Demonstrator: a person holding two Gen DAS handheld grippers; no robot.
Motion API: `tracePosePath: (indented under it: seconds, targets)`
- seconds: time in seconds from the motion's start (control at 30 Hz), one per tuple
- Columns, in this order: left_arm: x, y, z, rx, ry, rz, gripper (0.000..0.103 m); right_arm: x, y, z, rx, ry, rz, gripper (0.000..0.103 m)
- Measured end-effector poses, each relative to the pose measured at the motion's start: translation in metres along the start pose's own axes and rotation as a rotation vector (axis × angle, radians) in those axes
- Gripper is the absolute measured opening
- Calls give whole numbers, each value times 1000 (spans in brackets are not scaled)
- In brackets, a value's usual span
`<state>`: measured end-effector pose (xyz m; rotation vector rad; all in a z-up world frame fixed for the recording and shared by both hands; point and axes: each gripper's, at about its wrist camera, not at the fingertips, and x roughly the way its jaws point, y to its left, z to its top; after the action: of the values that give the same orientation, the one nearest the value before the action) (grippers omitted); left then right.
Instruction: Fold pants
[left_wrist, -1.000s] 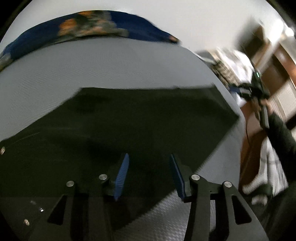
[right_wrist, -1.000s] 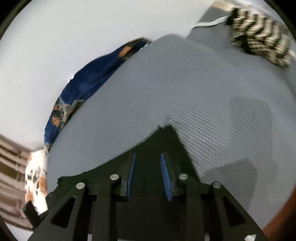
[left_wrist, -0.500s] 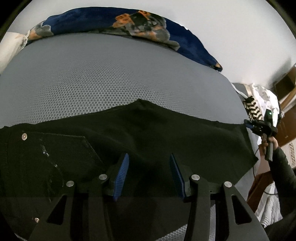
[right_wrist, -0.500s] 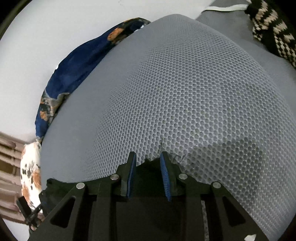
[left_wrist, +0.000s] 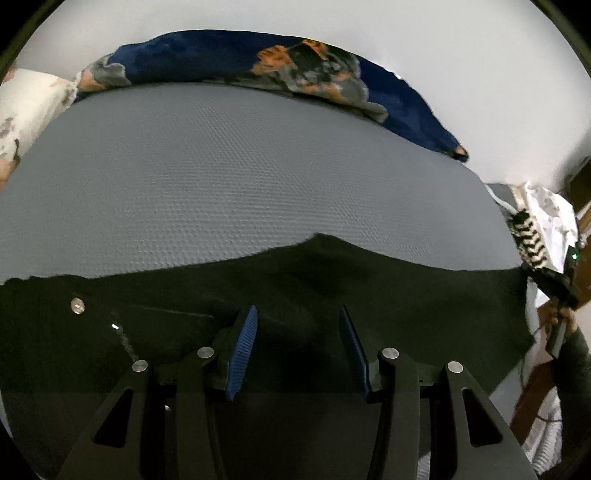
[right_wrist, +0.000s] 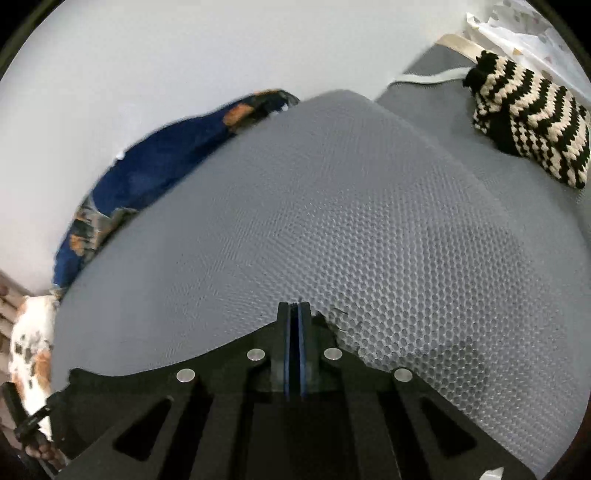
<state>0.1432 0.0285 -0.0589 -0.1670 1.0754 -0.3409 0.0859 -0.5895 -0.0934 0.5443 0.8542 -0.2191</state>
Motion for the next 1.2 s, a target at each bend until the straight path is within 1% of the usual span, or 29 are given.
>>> tracePosePath:
  seconds: [0.07,0.13,0.2,0.23,0.27,0.3,0.33,0.43,0.47,0.5,0.53,0.57,0.6,0.63,0.67,0.73,0.77,0.87,0.93,1.0,1.03,1.07,1.1,1.2]
  targets:
    - [4,8,-2,-11,-1,23,47,14,-2,-1,9,19,-27,3]
    - [7,16,-6,-24,1,35,47,20,-7,-2,27,33,-33,3]
    - [13,24,-9,-28,20,58,47,20,-12,-2,62,37,-32,3]
    - [18,29,-11,-33,38,64,47,19,-12,-2,68,43,-26,8]
    - [22,33,-11,-34,48,56,47,18,-10,0,64,53,-37,8]
    - [22,33,-11,-25,36,54,47,15,-7,2,63,51,-75,14]
    - [23,32,-8,-13,40,60,47,11,-4,4,58,42,-93,23]
    - [19,29,-5,2,46,61,47,-10,17,8,10,-10,-125,25]
    - [16,30,-4,2,43,48,47,-18,35,7,-30,-22,-101,25]
    - [11,31,-4,-2,36,35,47,-22,48,5,-55,-21,-80,25]
    - [4,33,-4,-5,26,26,47,-26,69,1,-97,-12,-42,25]
    - [0,34,-4,-3,18,25,47,-27,84,-3,-127,-3,-7,25]
    - [-6,35,-4,-1,9,25,47,-25,110,-10,-176,20,56,25]
    - [-11,39,-6,3,1,29,47,-23,130,-17,-211,40,92,26]
    - [-16,44,-8,4,-5,40,47,-16,162,-28,-273,79,150,26]
    - [-26,57,-13,-12,-17,49,47,-5,205,-45,-351,136,234,26]
    - [-29,64,-15,-19,-19,57,47,5,236,-58,-400,187,287,26]
    - [-38,89,-24,-54,-27,87,47,29,304,-88,-514,287,396,26]
    - [-42,107,-34,-86,-23,103,47,41,339,-105,-568,334,435,26]
    - [-47,120,-40,-114,-19,78,47,55,379,-123,-640,406,481,26]
    - [-48,125,-44,-123,-16,62,47,60,389,-128,-664,423,487,27]
    - [-49,126,-47,-122,-17,60,47,66,402,-135,-691,441,495,28]
    - [-49,127,-49,-117,-13,61,47,73,415,-142,-720,466,501,31]
    - [-46,125,-57,-82,3,77,47,90,438,-158,-763,525,499,32]
